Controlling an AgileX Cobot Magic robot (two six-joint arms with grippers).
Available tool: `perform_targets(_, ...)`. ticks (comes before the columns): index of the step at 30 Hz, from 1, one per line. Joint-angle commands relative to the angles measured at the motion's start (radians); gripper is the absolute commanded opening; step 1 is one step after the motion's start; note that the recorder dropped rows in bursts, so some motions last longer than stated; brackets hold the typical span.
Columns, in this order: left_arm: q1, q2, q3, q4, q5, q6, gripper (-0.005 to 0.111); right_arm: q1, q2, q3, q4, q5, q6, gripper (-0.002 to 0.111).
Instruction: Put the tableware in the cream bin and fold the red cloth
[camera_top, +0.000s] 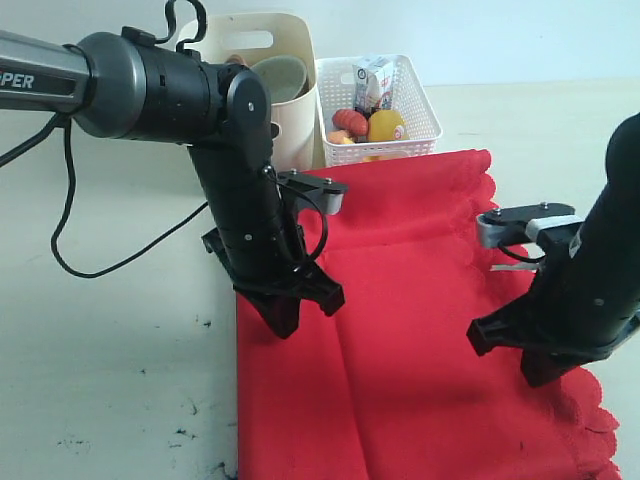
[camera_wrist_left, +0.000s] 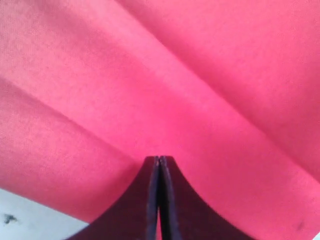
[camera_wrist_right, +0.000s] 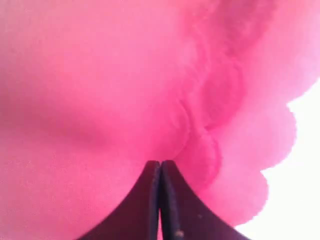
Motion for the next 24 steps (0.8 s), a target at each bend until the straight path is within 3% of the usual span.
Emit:
perform_targets(1,-0.003,-0.016,0.004,0.026,0.015,0.003,0.002,0.003,-0.135,-0.003,-0.064,-0.013,0.063,0.000)
perform_targets(9,0.001,-0.096,0.004,0.038,0.013,-0.013,0.002,0.003,-0.156,-0.103,-0.055,-0.069,0.053,0.000)
perform_targets(18,0.003,-0.273,0.004,0.048,-0.012,-0.085,0.002,0.008,0.092,-0.299,0.022,-0.078,-0.105,0.000)
perform_targets(24,0.003,-0.398,0.033,0.154,-0.018,-0.183,0.002,0.110,0.224,-0.370,0.021,-0.094,-0.116,0.000)
